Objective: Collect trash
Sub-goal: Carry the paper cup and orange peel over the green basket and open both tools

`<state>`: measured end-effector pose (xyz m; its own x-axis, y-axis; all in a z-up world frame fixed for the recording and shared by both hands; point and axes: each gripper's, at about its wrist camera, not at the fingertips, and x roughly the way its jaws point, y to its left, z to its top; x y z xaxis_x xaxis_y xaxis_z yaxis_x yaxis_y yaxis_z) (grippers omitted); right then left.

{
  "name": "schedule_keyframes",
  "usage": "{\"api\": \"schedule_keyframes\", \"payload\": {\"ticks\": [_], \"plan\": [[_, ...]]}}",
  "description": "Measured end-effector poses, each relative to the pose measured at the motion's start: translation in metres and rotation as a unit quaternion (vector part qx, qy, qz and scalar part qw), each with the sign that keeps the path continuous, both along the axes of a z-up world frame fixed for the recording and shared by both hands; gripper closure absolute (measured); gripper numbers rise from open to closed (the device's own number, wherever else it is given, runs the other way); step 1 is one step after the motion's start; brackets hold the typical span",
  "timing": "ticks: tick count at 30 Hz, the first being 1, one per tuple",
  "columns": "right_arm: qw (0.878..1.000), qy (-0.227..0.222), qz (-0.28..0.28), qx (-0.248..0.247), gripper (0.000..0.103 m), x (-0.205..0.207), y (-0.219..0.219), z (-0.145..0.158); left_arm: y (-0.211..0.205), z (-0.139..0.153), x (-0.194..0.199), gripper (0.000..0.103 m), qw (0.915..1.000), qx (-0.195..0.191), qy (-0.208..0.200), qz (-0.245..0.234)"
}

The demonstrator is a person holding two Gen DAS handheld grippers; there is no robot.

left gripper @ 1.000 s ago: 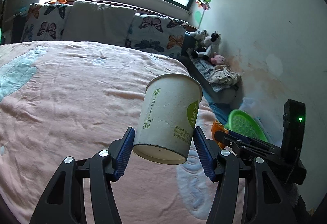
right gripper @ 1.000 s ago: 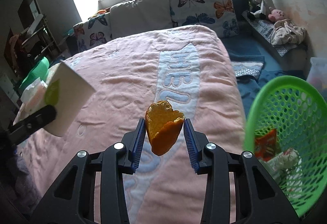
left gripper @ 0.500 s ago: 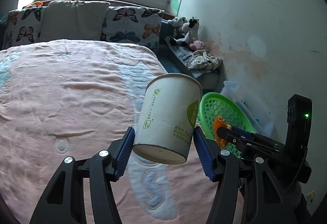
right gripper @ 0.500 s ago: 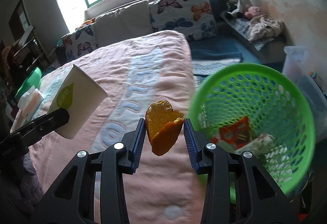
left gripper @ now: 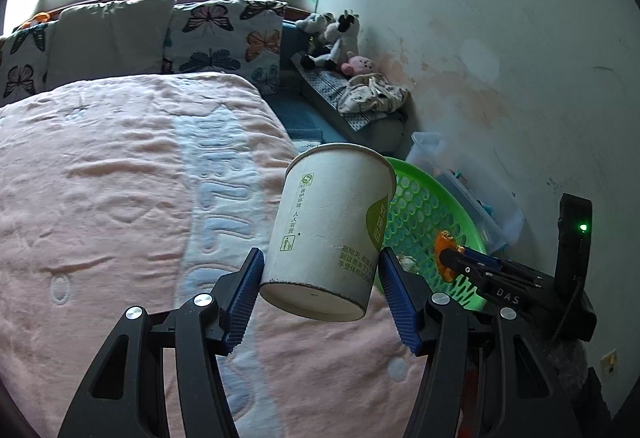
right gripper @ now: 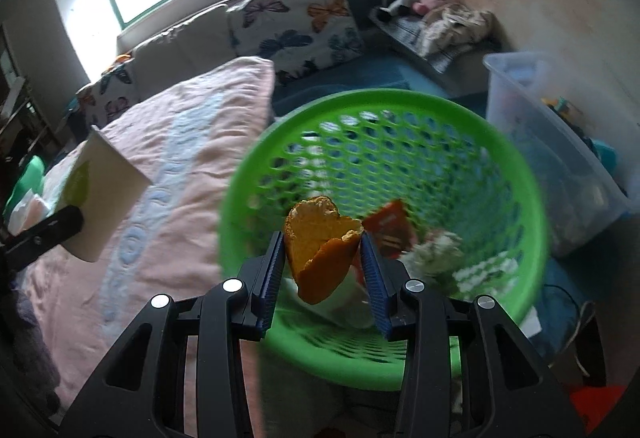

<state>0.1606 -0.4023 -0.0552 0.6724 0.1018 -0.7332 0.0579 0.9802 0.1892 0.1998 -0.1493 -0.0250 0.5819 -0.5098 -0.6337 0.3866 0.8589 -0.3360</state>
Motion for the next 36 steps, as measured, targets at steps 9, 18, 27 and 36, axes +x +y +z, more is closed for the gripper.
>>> {"api": "schedule_keyframes", "payload": {"ticks": [9,18,27,36], "plan": [[1.000,0.015,-0.026,0.005,0.058,-0.004,-0.027,-0.016,-0.033,0.001,-0.001,0.046,0.9995,0.013,-0.002,-0.029],[0.999,0.005,-0.037,0.014,0.049,-0.014,-0.038,-0.010,-0.059,0.001,-0.002,0.046,0.9983,0.021,-0.001,-0.054],[0.999,-0.020,-0.046,0.019,0.040,-0.039,-0.046,0.005,-0.089,-0.005,-0.006,0.046,0.9961,0.033,0.004,-0.081],[0.998,-0.031,-0.050,0.019,0.036,-0.057,-0.052,0.009,-0.116,-0.016,0.003,0.046,0.9936,0.049,0.025,-0.098]]}}
